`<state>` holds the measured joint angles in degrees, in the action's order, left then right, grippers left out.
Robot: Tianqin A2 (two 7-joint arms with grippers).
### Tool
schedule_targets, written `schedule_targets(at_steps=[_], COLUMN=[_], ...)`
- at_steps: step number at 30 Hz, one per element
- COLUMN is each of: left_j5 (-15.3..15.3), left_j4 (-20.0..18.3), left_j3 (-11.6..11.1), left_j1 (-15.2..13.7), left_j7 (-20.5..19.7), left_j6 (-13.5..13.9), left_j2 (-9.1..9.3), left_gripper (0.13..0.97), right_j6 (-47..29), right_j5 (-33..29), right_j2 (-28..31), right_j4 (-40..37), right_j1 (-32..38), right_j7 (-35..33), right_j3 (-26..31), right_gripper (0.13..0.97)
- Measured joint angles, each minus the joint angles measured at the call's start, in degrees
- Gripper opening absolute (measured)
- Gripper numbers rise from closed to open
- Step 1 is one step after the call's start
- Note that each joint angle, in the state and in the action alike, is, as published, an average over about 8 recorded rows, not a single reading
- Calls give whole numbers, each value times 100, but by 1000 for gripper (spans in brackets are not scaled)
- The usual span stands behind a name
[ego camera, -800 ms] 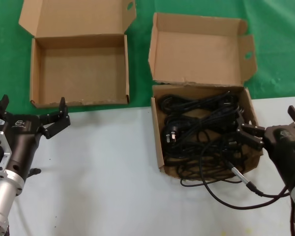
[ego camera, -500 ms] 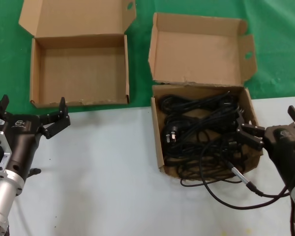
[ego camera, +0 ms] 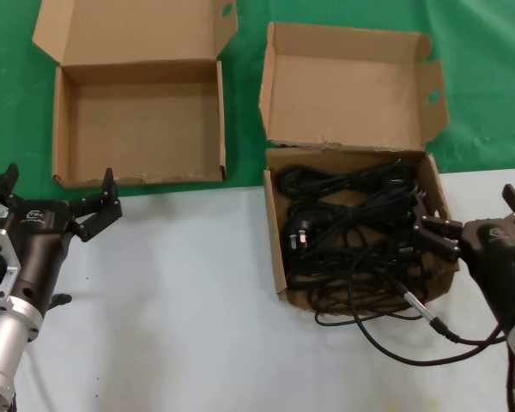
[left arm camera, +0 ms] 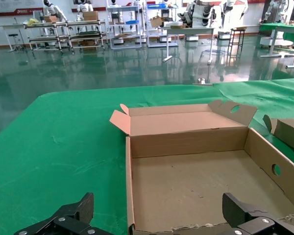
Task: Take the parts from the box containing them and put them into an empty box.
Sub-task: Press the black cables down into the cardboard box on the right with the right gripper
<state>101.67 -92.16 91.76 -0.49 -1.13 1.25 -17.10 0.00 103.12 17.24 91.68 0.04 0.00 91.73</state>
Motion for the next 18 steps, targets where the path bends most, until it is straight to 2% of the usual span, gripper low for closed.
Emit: schedule_targets(at_steps=[5,9,14,18], left_j5=[0,0,0,0], left_j4=[0,0,0,0], left_j3=[0,0,0,0], left_j1=[0,0,0,0], left_j7=[0,0,0,0], left_j6=[0,0,0,0], left_j2=[0,0,0,0], left_gripper=[922,878,818,742], right_j6=[87,169,89,-179], right_j5=[118,336,505,304], right_j2=[188,617,1491,2364], right_j4=[95,343,804,1156], right_j1=[-25,-56,-5,200], right_j7=[61,182,367,578], right_j3=[153,428,829,1174], right_gripper=[966,966,966,966])
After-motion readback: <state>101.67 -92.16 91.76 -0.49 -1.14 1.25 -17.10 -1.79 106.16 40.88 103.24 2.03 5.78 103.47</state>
